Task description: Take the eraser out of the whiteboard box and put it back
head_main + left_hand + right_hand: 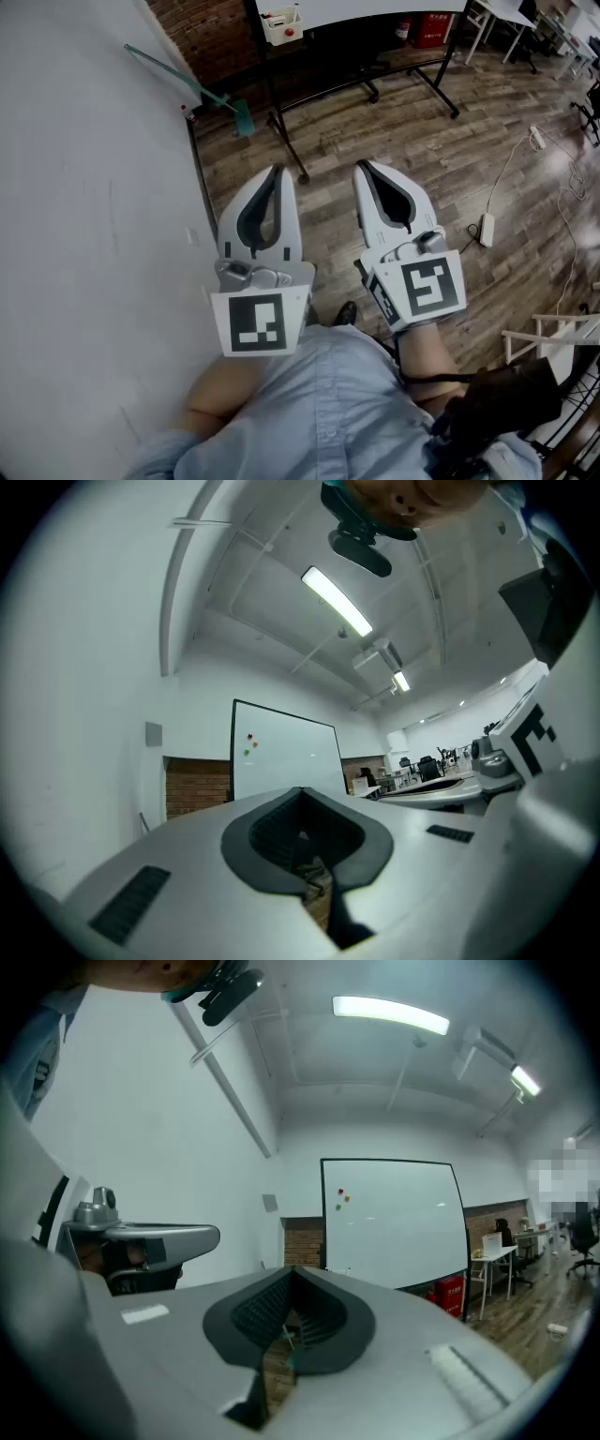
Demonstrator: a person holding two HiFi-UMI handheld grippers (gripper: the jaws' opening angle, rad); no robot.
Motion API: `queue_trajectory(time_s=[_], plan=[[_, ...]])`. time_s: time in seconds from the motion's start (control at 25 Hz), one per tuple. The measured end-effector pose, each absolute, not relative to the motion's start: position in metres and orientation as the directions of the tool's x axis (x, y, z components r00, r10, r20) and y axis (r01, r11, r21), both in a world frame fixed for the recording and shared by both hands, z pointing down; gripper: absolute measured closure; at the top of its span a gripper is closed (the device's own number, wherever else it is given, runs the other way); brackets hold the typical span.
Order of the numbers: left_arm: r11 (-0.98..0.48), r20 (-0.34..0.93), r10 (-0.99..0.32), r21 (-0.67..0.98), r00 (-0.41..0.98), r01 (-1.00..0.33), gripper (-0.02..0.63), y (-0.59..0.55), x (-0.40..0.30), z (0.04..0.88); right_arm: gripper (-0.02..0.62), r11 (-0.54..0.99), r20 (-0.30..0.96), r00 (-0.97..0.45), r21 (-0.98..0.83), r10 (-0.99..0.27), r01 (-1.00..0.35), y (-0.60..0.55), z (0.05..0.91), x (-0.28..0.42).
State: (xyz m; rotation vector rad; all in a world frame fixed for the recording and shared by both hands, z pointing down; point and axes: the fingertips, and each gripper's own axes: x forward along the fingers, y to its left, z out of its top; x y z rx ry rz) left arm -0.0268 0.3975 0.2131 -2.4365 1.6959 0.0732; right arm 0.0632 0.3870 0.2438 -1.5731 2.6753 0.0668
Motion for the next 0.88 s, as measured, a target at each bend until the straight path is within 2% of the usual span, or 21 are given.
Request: queue_trajectory(time_s=[0.68,0.88], plan=[[-0.337,-0.147,-0.925,-0.108,0.351,-0.935,0.601,0.393,0.01,0.218,0.594,0.533,-0.06,-0.532,-0.013,-0.845,-0.846,0.385,0.251,0.09],[-0.335,-0.1,-0.933,-0.106,0.346,-0.936,0.601,0.396,0.016,0.235,0.594,0.535,-0.056,-0.533,-0.033,-0.845,-0.844,0.385,0.258,0.1]])
